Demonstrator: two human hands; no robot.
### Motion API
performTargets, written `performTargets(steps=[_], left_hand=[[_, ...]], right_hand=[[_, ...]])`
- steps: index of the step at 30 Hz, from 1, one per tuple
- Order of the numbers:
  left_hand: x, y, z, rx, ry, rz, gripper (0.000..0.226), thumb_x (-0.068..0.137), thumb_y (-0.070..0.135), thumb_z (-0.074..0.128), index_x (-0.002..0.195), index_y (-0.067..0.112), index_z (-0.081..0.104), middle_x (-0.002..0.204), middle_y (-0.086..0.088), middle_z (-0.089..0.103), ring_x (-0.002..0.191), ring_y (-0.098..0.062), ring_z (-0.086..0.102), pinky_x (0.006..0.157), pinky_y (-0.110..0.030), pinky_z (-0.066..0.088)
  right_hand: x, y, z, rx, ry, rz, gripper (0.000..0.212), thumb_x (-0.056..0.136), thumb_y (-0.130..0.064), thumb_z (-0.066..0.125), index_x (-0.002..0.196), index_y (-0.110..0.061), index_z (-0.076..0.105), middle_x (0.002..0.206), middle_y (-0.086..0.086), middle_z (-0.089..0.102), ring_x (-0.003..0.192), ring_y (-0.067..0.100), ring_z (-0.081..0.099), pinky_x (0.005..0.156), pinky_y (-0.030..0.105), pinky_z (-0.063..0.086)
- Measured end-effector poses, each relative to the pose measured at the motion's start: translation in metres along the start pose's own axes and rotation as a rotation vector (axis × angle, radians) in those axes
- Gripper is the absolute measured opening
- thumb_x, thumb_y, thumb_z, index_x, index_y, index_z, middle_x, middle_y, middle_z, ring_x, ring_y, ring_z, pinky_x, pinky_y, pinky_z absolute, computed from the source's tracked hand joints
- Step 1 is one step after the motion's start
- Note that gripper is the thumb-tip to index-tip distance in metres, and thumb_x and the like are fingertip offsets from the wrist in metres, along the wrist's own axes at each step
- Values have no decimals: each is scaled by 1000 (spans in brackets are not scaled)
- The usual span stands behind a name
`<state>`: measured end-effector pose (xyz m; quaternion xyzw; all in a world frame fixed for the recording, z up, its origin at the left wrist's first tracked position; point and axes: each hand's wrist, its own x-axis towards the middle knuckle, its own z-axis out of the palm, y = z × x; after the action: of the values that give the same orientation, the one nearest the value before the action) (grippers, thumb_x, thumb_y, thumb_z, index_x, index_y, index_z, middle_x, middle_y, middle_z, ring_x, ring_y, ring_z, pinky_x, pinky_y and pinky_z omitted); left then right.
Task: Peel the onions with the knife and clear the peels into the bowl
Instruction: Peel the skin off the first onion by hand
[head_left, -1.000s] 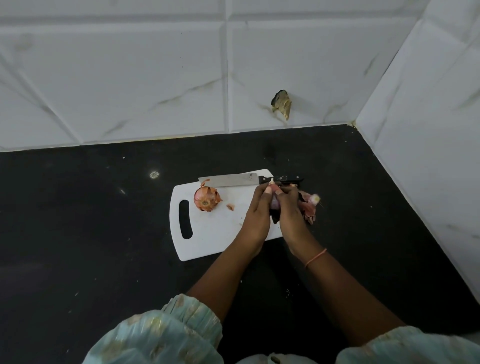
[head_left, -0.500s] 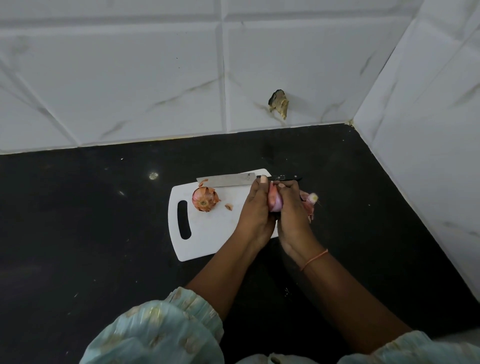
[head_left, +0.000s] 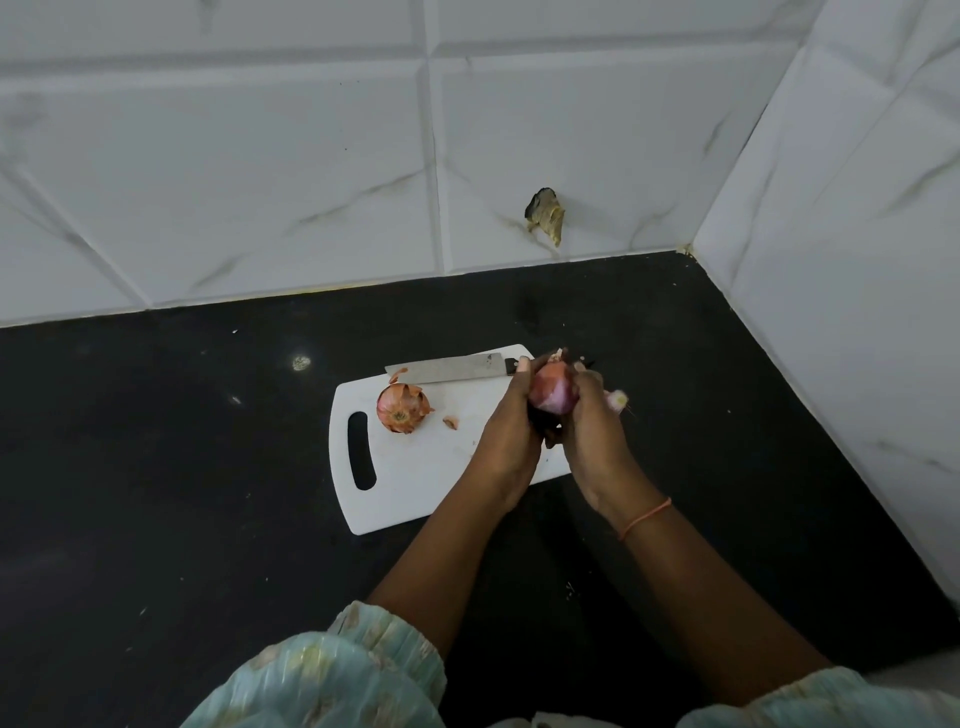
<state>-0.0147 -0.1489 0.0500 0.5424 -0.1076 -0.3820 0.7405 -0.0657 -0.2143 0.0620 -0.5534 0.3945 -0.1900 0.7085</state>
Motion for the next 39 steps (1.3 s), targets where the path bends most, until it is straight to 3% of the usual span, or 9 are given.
performTargets(steps=[5, 8, 10, 16, 23, 26, 30, 36, 39], left_hand=[[5, -8, 4, 218, -85, 56, 28, 106, 41, 38, 128, 38, 54, 122, 9, 65, 115, -10, 62, 91, -26, 52], [5, -9, 23, 265, -85, 44, 22, 109, 35, 30, 119, 41, 48, 104, 23, 60, 95, 7, 60, 77, -9, 49], [5, -14, 35, 276, -56, 18, 23, 109, 36, 28, 113, 41, 51, 100, 24, 59, 88, 13, 60, 72, -3, 46], [14, -25, 54, 109, 14, -136, 38, 106, 40, 39, 126, 20, 64, 117, -3, 71, 111, -14, 67, 102, -32, 51], [39, -17, 61, 200, -136, -162, 43, 102, 44, 49, 115, 10, 73, 111, -13, 74, 107, -27, 69, 94, -35, 53], [50, -15, 61, 153, -60, -170, 27, 97, 29, 63, 98, 5, 76, 89, -9, 77, 81, -18, 73, 76, -28, 58], [65, -19, 58, 671, -7, -10, 15, 89, 25, 73, 82, 11, 72, 75, -2, 69, 74, -15, 65, 79, -36, 55], [70, -11, 58, 1522, -245, 115, 41, 106, 43, 32, 139, 31, 55, 138, -7, 51, 132, -31, 38, 111, -48, 30], [59, -12, 58, 1234, -282, 120, 41, 107, 36, 31, 142, 28, 51, 150, 2, 44, 140, -23, 32, 115, -44, 19]], right_hand=[[3, -3, -12, 2, 35, -11, 66, 68, -63, 51, 109, -13, 62, 103, 20, 64, 81, 22, 60, 55, 34, 46], [3, -2, -18, 15, 77, 10, 32, 87, -50, 51, 99, -21, 60, 108, 18, 66, 98, 30, 65, 77, 50, 54], [6, 4, -24, 21, 122, 13, 32, 88, -47, 51, 100, -19, 59, 108, 16, 67, 104, 28, 65, 90, 51, 53], [7, 10, -48, 21, 151, 34, 30, 99, -39, 45, 115, -15, 53, 103, 8, 68, 98, 20, 66, 87, 38, 55], [13, 13, -75, 413, 77, 148, 41, 98, -37, 43, 126, -14, 61, 119, 10, 69, 111, 23, 66, 89, 35, 51], [17, 16, -84, 520, 39, 154, 43, 95, -38, 40, 112, -12, 70, 111, 12, 70, 98, 25, 63, 79, 35, 43], [18, 13, -93, 570, -12, 68, 43, 96, -33, 33, 98, -9, 68, 102, 15, 71, 90, 28, 63, 83, 39, 43], [16, 7, -95, 565, 21, 67, 53, 102, -45, 24, 100, -11, 65, 84, 7, 72, 76, 18, 67, 65, 30, 52], [17, 2, -91, 601, 8, 72, 55, 102, -51, 27, 101, -13, 67, 94, 9, 74, 86, 21, 70, 68, 30, 55]])
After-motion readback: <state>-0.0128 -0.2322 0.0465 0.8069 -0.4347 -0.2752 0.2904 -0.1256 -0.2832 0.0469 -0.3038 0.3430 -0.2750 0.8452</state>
